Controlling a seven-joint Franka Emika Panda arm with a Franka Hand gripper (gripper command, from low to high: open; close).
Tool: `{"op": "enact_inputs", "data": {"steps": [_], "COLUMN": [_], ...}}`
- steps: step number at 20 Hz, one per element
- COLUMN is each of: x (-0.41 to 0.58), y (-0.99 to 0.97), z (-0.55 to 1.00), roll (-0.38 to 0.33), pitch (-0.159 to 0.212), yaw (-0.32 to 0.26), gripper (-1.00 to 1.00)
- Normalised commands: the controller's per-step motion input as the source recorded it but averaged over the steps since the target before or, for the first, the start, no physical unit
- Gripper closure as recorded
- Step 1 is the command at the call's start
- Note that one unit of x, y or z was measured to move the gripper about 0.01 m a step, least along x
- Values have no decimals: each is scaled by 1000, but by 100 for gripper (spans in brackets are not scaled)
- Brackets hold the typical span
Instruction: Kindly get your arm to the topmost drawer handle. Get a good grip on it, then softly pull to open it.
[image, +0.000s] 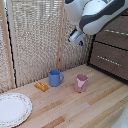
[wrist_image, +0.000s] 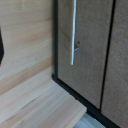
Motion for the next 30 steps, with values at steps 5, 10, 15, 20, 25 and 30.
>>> {"op": "enact_inputs", "data": {"steps": [5,10,15,20,25,30], "x": [52,195,289,14,-38,0], "y": [-327,-367,-426,-561,-706,-787], "z": [-5,0,0,184,395,345], "roll": [-375,-375,-375,-285,-177,-81], "pitch": [4,9,30,57,58,1], "yaw": [19,-12,-52,-13,0,17], "gripper": [-100,-100,-100,-100,-100,-100]}}
